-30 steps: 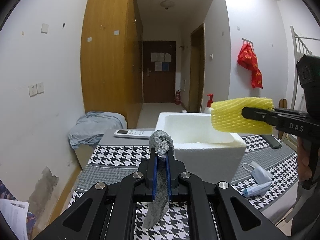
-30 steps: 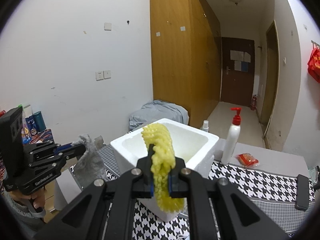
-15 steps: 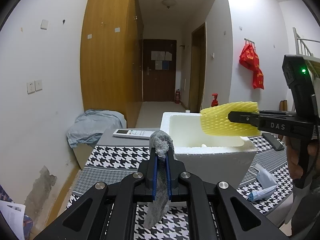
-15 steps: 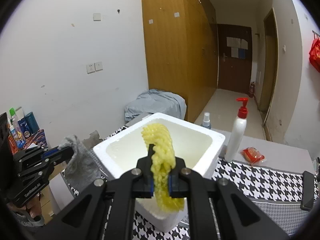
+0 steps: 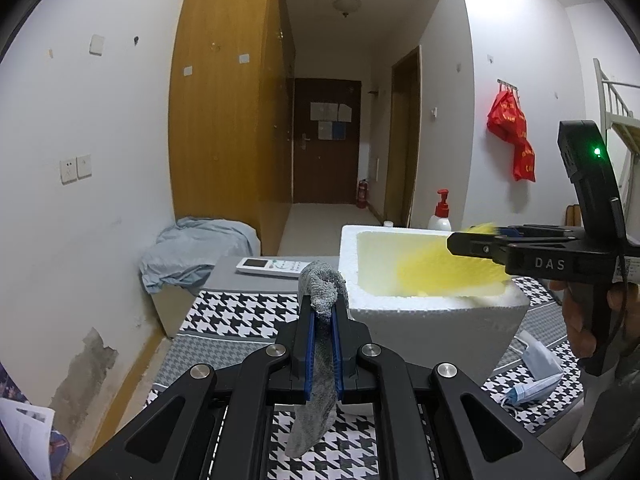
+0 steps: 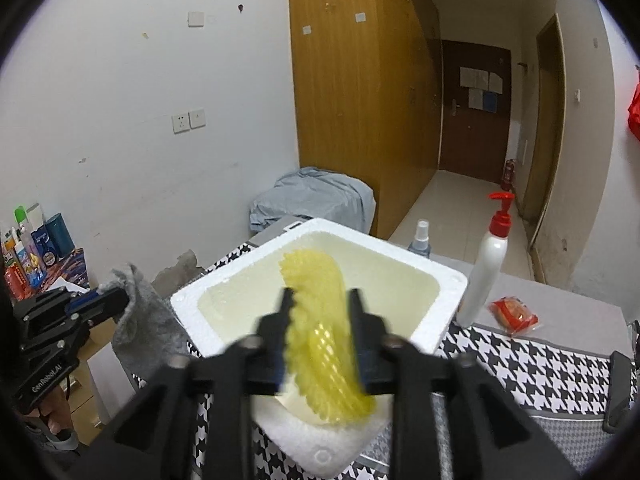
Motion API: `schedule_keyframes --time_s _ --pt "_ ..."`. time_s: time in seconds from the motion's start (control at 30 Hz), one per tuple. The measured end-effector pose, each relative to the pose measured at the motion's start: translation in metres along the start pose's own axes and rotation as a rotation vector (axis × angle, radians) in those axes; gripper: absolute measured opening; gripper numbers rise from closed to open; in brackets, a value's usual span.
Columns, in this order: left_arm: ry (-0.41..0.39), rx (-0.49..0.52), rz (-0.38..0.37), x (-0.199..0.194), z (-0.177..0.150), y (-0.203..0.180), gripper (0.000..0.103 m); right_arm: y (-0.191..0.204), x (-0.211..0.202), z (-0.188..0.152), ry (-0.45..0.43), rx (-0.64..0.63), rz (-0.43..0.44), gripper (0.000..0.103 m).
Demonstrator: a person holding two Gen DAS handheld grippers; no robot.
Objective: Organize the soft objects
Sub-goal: 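Lower the yellow sponge into the foam box and open the right tool, then carry the grey sock with the left tool over the foam box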
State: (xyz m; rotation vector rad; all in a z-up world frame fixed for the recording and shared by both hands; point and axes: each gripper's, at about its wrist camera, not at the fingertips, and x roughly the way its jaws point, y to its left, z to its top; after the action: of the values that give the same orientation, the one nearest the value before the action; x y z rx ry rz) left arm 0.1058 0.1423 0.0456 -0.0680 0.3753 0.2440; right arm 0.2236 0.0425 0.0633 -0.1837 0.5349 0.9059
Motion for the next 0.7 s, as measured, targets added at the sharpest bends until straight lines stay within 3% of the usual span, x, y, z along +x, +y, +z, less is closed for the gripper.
schedule_keyframes --time_s 0.1,0.17,0.53,0.7 --pt "-0.002 -0.002 -0.003 0.001 0.003 0.001 0.008 -0.001 -0.001 0.001 -0.014 0.002 0.007 0.053" --pt "-0.004 -0.004 -0.006 0.000 0.004 0.003 0.008 -0.001 -0.001 0.001 -0.016 0.006 -0.007 0.072" --pt "-0.017 0.008 -0.006 -0.002 0.017 0.005 0.008 0.002 -0.018 -0.008 -0.048 0.001 0.015 0.097" --pt "-0.021 0.009 -0.017 -0.008 0.025 0.004 0.008 -0.001 -0.025 -0.014 -0.048 0.008 0.010 0.098"
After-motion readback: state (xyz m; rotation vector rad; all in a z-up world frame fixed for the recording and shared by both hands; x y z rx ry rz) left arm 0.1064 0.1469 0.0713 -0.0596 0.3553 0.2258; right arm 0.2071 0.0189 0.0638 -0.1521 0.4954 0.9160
